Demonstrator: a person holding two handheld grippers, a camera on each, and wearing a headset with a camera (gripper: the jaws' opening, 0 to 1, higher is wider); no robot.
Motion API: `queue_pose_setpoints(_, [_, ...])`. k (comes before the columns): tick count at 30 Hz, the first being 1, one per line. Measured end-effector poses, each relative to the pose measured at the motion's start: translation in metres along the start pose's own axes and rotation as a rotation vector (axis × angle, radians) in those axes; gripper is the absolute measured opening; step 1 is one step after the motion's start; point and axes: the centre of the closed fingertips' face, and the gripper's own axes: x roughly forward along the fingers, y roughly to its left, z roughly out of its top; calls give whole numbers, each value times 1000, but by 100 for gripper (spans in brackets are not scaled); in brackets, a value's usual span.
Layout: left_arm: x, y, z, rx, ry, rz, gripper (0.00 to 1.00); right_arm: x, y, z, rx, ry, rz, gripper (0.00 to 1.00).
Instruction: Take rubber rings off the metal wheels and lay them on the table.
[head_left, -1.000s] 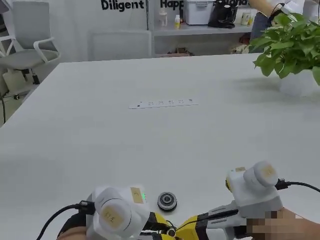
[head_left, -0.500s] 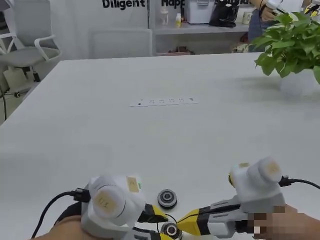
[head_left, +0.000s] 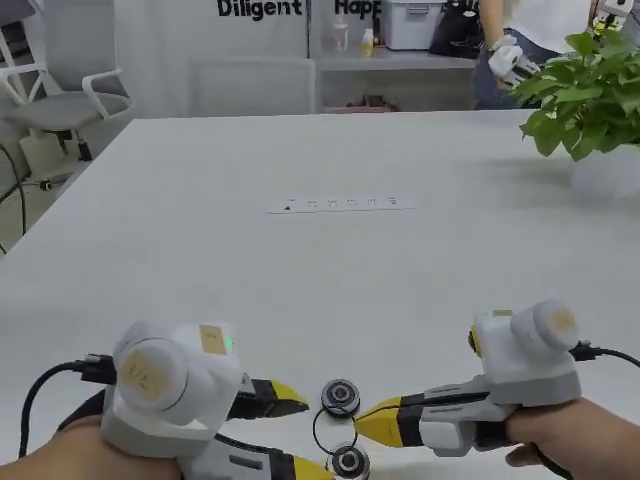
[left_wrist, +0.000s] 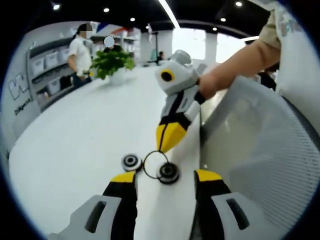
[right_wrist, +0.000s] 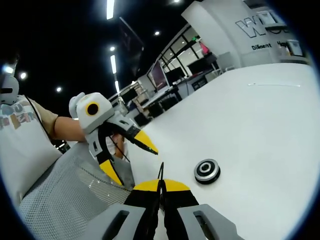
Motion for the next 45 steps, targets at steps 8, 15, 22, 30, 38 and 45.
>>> queue_pose_setpoints(8, [-30,14,1,-45,-38,66,56,10,3,18,-9,-6,20,0])
queue_pose_setpoints(15, [-53,26,-3,-62,-59,129,67,26,3,24,-21,15,27,0])
queue_pose_setpoints(22, [-63,27,-14,-95,-55,148,69,44,2,19,-38,65,28,0])
queue_pose_setpoints(30, [-69,28,-20,-126,-63,164,72,56,-4,8,-38,117,7,0])
queue_pose_setpoints(38, [-71,28,-26,-145,-56,172,72,65,-17,-2,-65,170,-62,0])
queue_pose_setpoints(45, [-73,28,-29,-149,-50,176,72,65,-27,-6,-99,192,-118,1])
